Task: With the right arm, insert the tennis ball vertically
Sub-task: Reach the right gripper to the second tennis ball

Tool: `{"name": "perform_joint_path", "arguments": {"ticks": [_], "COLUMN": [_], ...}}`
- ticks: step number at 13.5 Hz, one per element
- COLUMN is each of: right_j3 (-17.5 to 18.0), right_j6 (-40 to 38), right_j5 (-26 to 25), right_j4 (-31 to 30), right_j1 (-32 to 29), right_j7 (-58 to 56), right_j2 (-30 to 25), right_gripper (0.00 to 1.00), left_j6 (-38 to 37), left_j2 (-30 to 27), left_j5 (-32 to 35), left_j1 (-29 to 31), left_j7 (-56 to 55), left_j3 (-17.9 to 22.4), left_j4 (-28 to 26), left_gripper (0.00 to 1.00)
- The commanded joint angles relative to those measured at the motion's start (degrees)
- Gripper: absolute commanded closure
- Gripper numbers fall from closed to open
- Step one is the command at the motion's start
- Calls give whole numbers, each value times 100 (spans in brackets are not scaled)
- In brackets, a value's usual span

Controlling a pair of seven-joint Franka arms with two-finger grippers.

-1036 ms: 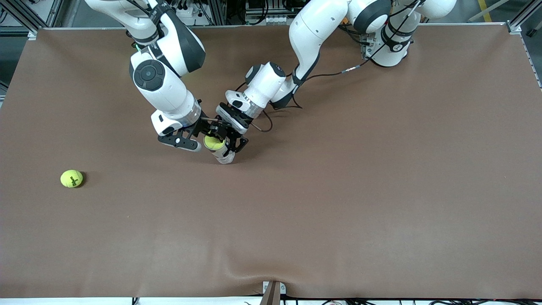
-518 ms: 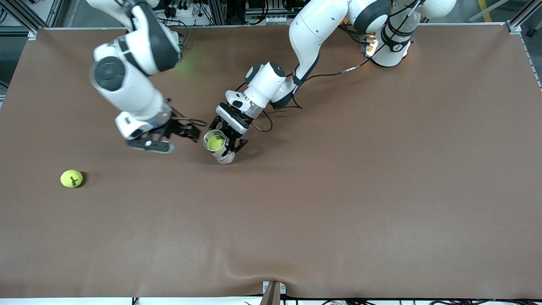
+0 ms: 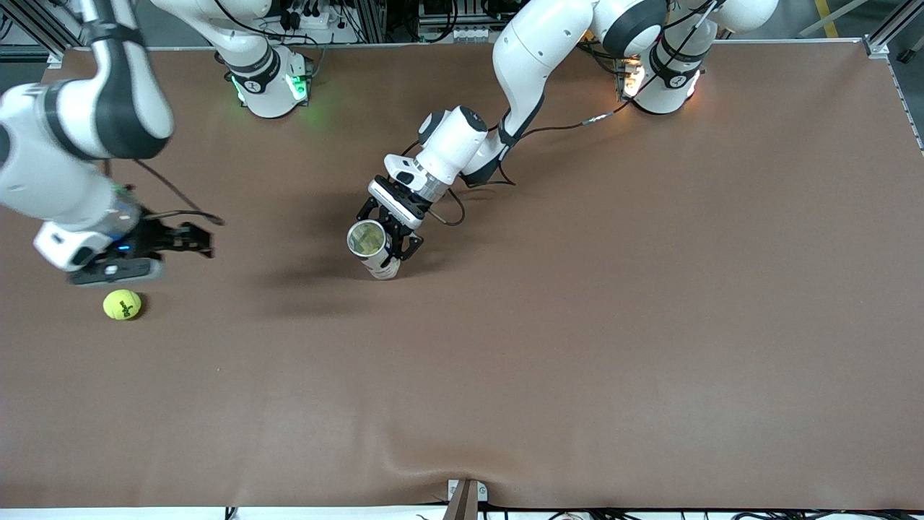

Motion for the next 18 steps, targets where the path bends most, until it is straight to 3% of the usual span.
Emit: {"name": "perform_joint_path", "arguments": {"ticks": [1, 4, 7, 15, 16, 18], "right_j3": [-148, -596, -650, -632, -632, -624], "right_j6": [543, 1570, 2363, 2890, 3058, 3138], "right_j5": [-354, -390, -494, -583, -574, -548], "right_j4": [-140, -176, -158, 281, 281, 281], "right_j1": [-307, -474, -694, -1581, -1617, -1687], "right_j7": [-756, -1827, -2129, -2375, -2375, -2314], "right_j2": [190, 778, 1306, 2396, 2519, 2669], "right_gripper": [0, 0, 0, 0, 0, 0], "left_j6": [-57, -57, -57, -57, -57, -57], "left_j2": [172, 172, 181, 172, 172, 172], "left_j5": [-43, -43, -43, -61, -87, -87], "left_j1": [-62, -53, -53, -62, -62, -79], "left_j7": [-79, -79, -79, -88, -105, -105], "left_j3": [22, 22, 22, 22, 13, 13], "left_j4": [117, 125, 116, 116, 116, 116], "left_gripper": [28, 27, 24, 14, 4, 0]}}
